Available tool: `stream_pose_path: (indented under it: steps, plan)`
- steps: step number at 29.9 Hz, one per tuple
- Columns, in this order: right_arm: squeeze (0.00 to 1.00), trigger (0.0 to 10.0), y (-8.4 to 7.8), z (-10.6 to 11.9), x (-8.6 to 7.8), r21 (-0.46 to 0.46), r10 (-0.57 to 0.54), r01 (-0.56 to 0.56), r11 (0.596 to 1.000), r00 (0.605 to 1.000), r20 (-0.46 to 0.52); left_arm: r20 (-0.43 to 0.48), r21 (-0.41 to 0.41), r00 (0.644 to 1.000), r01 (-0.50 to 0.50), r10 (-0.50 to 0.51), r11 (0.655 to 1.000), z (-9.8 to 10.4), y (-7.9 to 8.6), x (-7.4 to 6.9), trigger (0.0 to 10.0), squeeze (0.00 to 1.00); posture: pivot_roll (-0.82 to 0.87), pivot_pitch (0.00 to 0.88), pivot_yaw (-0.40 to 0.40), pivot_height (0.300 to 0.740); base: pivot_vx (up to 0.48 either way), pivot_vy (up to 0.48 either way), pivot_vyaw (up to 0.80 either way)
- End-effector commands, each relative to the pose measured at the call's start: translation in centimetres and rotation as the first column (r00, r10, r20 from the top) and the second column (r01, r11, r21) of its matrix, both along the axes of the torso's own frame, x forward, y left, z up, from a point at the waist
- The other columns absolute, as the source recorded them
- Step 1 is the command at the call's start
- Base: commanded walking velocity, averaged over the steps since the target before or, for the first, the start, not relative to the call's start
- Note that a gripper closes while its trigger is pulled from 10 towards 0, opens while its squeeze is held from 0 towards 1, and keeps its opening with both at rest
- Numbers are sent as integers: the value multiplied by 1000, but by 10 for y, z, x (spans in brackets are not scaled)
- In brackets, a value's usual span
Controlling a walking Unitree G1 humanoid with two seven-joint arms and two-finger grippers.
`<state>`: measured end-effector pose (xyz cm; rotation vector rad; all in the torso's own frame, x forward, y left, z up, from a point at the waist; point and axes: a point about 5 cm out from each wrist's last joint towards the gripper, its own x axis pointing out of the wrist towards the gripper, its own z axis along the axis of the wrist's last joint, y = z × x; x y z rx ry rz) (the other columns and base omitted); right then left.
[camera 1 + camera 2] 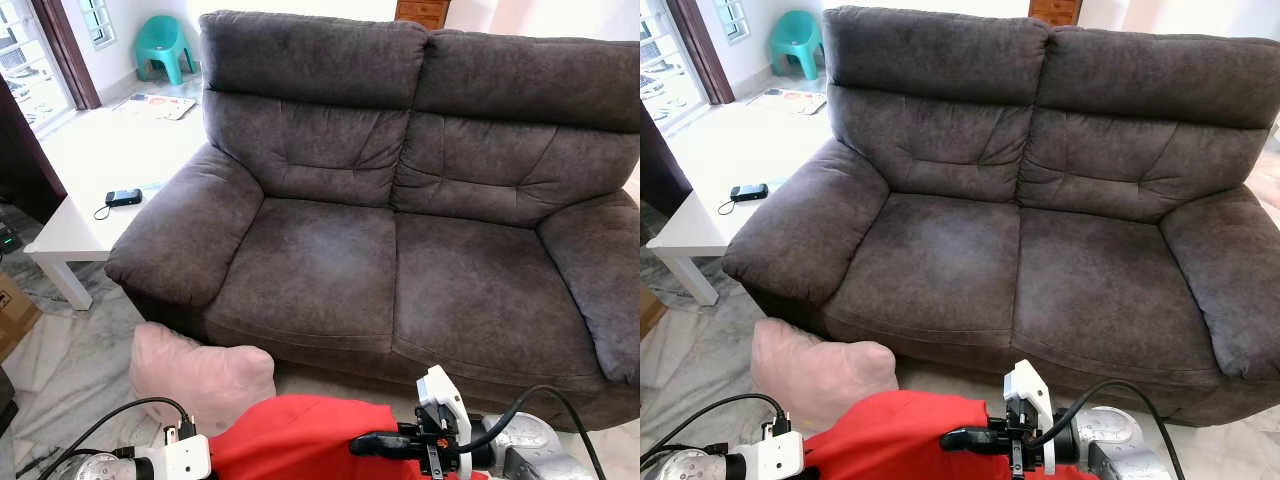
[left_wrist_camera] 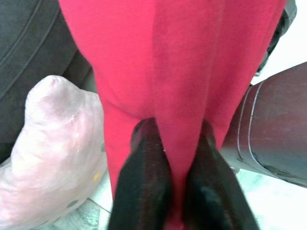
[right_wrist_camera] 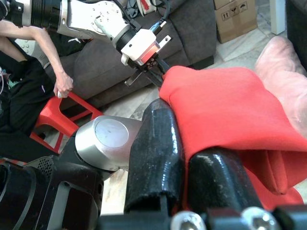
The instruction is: Move the pillow to the sofa from floor
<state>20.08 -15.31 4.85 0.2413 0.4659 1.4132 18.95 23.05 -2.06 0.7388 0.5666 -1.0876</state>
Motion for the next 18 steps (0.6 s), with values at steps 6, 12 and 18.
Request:
stream_pose_path:
  steps: [6, 12, 18]
  plan:
    - [0, 10000, 6, 16, 10, 68, 1, -7, 998, 996, 92, 42, -13, 998, -45, 46, 999, 5, 4, 5, 0, 0, 87, 0, -49, 740, 0, 0, 0]
    - [0, 10000, 7, 15, 11, 65, -12, 5, 998, 995, 98, 101, -33, 987, -120, 123, 992, 9, 6, 13, 0, 0, 87, 0, -47, 740, 0, 0, 0]
    - [0, 10000, 5, 12, 34, 45, -243, 239, 970, 951, 191, 352, -201, 818, -408, 455, 890, 39, 11, 51, 7294, 0, 91, 0, -51, 740, 0, 0, 0]
